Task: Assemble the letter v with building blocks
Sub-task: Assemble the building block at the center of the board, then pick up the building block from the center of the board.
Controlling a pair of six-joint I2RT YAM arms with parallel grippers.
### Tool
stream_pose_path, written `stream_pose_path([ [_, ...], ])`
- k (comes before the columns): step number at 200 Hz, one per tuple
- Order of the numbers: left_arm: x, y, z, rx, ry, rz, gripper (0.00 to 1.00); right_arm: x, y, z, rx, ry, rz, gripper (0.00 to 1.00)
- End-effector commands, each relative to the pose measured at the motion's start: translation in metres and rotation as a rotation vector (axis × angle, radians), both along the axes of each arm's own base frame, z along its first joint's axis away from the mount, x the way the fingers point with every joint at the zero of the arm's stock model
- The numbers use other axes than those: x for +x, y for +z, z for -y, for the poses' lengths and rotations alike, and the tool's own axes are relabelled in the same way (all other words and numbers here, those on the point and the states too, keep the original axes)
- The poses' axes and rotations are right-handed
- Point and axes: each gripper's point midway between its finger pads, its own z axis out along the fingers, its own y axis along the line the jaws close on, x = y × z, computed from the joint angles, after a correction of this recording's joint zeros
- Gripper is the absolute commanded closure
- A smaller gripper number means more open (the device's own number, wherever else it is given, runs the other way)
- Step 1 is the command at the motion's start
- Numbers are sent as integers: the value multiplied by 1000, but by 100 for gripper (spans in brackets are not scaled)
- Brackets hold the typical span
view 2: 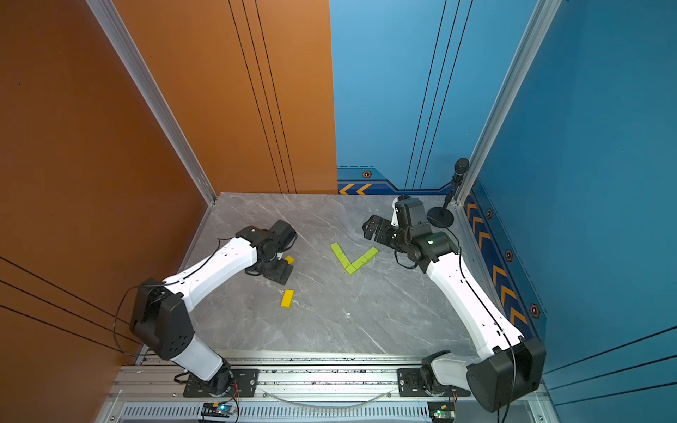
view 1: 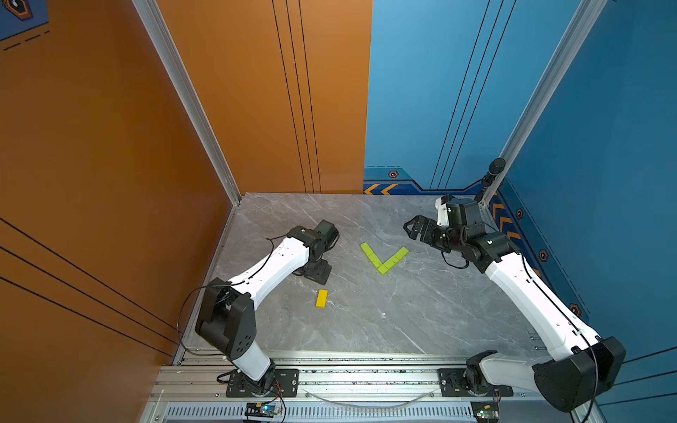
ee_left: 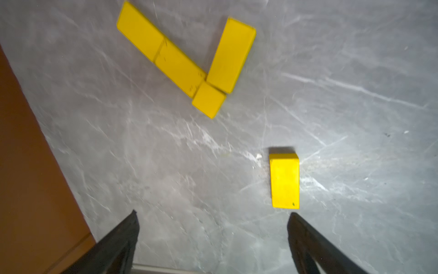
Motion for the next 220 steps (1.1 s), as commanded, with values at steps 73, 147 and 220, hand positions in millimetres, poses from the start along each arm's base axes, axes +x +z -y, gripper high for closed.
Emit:
stream_pose_path([
  [73,-24,-62,39,-157,267,-35,5,-14,-5,4,3,6,5,0],
  [147,-30,-91,38,-110,265,-67,20,-12,-3,6,20,-2,15,0],
  [220,-36,-111,45,-110,266,-95,26,-15,-3,9,29,-12,17,0],
])
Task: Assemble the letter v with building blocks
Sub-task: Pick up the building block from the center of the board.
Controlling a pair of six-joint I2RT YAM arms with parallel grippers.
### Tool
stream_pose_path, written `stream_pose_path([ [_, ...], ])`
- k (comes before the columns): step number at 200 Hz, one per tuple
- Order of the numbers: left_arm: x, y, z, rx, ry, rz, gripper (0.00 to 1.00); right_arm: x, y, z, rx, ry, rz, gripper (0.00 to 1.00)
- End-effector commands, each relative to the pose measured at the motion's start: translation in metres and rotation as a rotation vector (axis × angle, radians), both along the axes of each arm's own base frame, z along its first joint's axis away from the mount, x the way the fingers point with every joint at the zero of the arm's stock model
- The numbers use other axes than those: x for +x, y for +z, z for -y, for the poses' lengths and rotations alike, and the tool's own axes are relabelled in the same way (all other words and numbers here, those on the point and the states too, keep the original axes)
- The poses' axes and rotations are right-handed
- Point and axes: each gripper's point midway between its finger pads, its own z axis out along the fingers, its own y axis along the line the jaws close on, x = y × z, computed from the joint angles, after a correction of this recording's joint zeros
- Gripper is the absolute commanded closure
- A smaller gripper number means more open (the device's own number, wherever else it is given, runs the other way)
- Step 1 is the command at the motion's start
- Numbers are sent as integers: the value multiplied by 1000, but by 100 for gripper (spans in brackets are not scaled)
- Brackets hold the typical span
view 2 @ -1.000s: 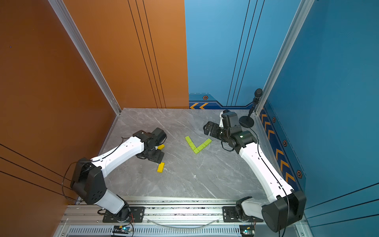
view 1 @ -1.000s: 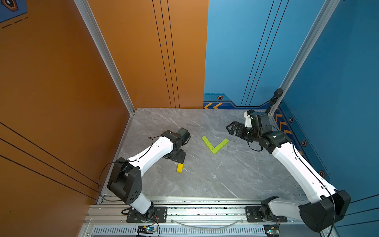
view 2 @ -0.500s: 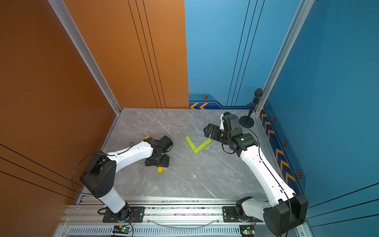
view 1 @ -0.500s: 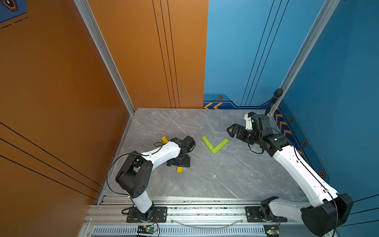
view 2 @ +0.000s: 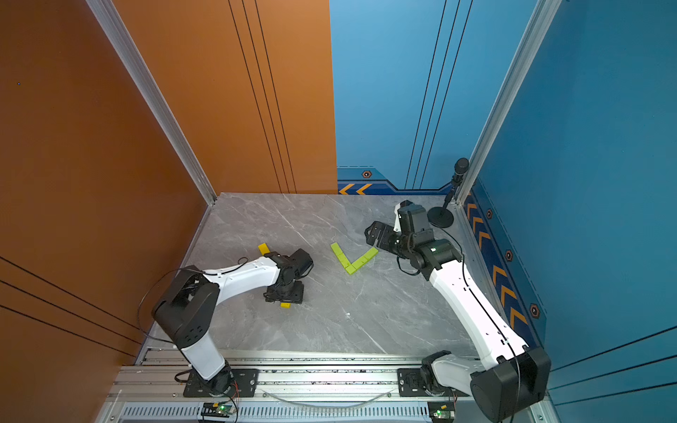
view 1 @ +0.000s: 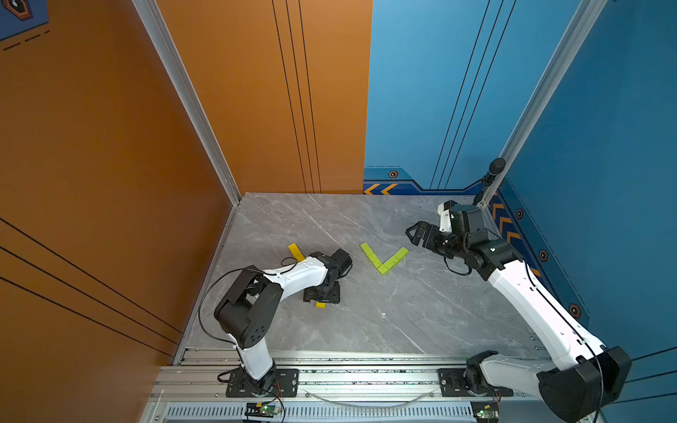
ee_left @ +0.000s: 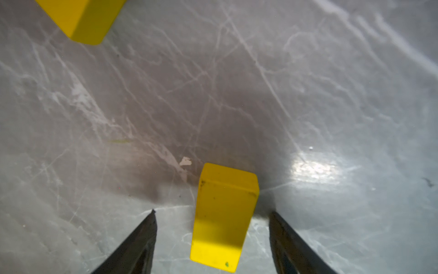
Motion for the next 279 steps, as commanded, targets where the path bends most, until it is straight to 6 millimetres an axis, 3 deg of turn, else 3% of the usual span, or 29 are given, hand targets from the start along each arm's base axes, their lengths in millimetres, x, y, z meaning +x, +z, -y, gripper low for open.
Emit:
stream_pose_path([
  [1,-9,-14,0,9,4,-35,26,-3,6,3,20,-6,24,0],
  [20,-5,-12,2,-6,8,-16,34,-5,5,4,21,-7,23,0],
  [52,-13,-24,-2,-47,24,-35,57,-5,3,4,23,-8,18,0],
  [86,-14,-25,-1,-121,15,-34,68,-5,2,5,23,-15,20,0],
  [125,4,7,13,-126,-167,11,79,-6,0,5,27,-18,13,0],
  [152,49,53,28,-61,-388,90,81,-6,-1,5,31,-18,12,0],
  [172,87,67,26,2,-509,134,81,-7,-2,3,41,-18,7,0],
  [215,162,73,21,-7,-608,169,80,-12,-5,8,21,-17,-7,0],
  [256,204,57,31,50,-749,156,80,-14,-8,10,12,-16,-24,0],
  [279,214,45,30,35,-761,136,79,-12,-8,12,8,-21,-27,0],
])
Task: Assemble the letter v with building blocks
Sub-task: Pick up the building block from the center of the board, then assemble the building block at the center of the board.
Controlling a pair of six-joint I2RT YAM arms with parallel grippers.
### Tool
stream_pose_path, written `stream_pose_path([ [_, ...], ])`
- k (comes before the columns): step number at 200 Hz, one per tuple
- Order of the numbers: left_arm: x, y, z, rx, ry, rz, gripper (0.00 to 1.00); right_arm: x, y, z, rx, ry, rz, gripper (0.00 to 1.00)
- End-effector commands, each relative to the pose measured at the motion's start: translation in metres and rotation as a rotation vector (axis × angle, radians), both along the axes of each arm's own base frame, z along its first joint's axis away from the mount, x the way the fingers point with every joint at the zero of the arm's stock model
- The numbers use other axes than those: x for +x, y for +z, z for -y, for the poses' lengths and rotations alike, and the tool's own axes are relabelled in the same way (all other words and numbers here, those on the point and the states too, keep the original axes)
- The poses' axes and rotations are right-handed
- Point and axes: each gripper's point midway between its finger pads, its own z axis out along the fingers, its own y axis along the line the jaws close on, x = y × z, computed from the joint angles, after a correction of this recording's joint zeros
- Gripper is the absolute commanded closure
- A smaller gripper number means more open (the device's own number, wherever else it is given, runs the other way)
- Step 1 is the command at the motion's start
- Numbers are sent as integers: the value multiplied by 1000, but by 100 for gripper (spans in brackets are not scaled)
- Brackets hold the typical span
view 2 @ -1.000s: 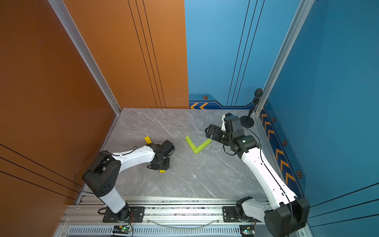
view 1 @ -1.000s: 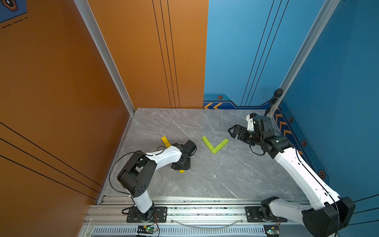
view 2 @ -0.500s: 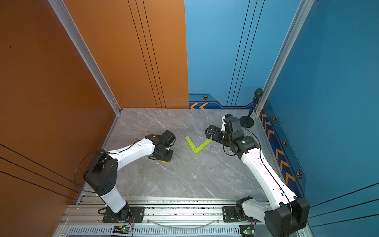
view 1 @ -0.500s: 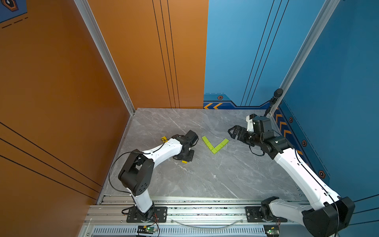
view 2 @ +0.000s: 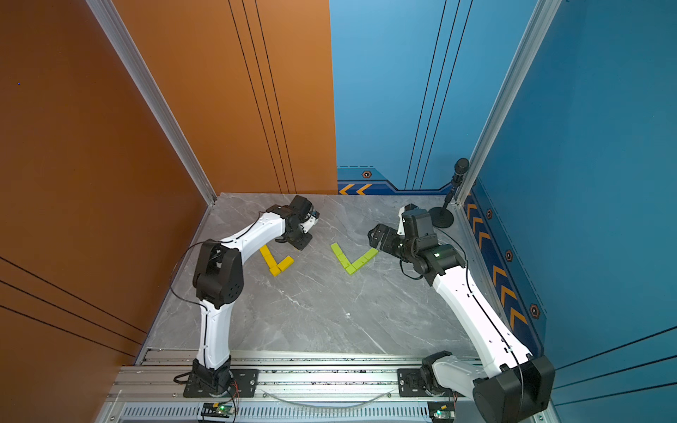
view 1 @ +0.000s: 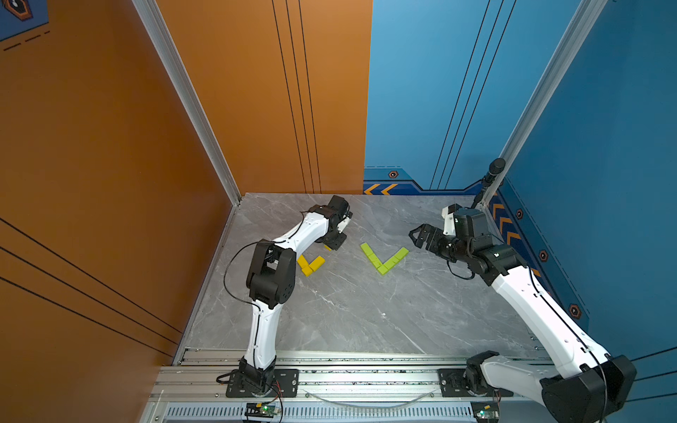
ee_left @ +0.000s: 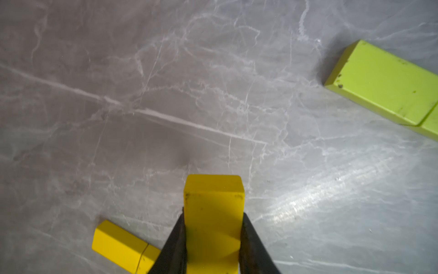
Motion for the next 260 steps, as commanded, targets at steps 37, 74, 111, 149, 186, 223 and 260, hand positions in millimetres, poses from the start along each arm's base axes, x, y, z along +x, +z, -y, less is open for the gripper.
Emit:
stream_pose_path([
  [37,11,-23,-15,23,-66,-72,78,-2,-3,2,-8,6,-30,0],
  [74,11,-32,-15,10,-59,-94,77,3,-1,-4,7,9,-34,0],
  [111,9,-46,-13,16,-46,-119,76,4,0,-7,1,8,-28,0],
  [149,2,-58,-15,19,-25,-150,76,2,-2,-7,-3,5,-30,0],
  [186,-6,-60,-15,16,-10,-167,76,2,-4,-9,-8,10,-32,0],
  [223,-11,-57,-13,-1,1,-173,76,0,-4,-13,-13,17,-29,0],
  [260,-14,-47,-9,-20,-3,-163,75,-1,-5,-12,-16,14,-26,0],
])
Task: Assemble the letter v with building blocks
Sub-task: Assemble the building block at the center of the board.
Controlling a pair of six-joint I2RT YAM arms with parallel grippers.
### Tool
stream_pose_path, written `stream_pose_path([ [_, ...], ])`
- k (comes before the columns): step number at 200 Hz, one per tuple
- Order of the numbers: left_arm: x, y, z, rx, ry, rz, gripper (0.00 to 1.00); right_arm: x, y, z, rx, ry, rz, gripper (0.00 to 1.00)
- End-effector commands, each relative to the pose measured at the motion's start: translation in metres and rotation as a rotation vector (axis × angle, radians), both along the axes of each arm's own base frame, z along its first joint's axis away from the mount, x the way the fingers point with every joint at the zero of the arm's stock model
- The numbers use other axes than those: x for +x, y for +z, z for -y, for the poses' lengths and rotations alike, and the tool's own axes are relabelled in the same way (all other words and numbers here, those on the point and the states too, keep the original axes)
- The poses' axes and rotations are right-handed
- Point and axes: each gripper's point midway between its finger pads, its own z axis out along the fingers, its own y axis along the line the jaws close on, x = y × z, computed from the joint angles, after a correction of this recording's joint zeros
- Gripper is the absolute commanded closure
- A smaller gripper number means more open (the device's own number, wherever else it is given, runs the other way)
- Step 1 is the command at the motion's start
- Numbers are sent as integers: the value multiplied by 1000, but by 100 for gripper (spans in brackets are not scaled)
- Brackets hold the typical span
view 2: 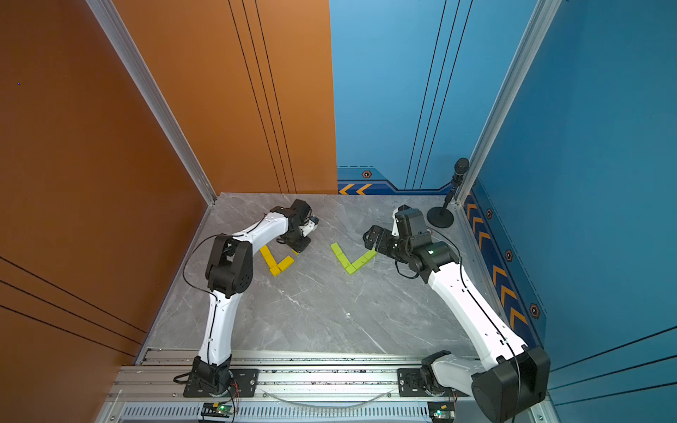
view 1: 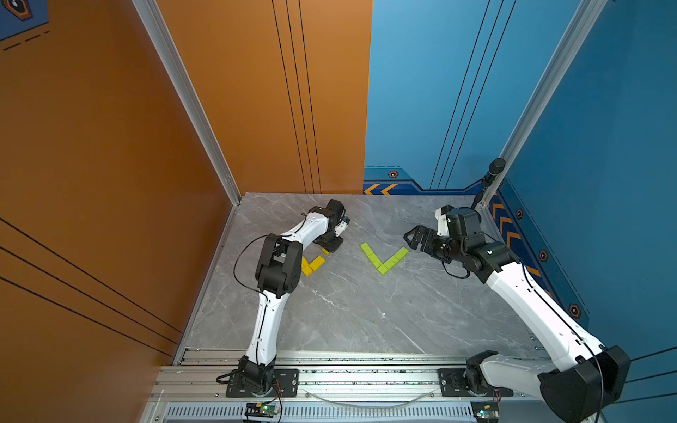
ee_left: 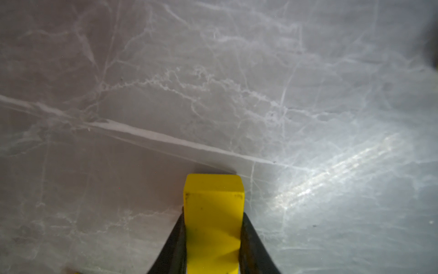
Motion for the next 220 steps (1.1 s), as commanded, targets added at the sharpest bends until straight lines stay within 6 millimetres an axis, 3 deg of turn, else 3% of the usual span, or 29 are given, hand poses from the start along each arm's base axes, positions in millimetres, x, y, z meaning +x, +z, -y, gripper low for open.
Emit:
stream_pose_path([
  [1,-20,2,7,-28,-4,-54,75,0,4,2,-7,-19,13,0],
  [220,-28,2,-10,-25,10,-73,74,0,2,-2,-6,-19,15,0],
])
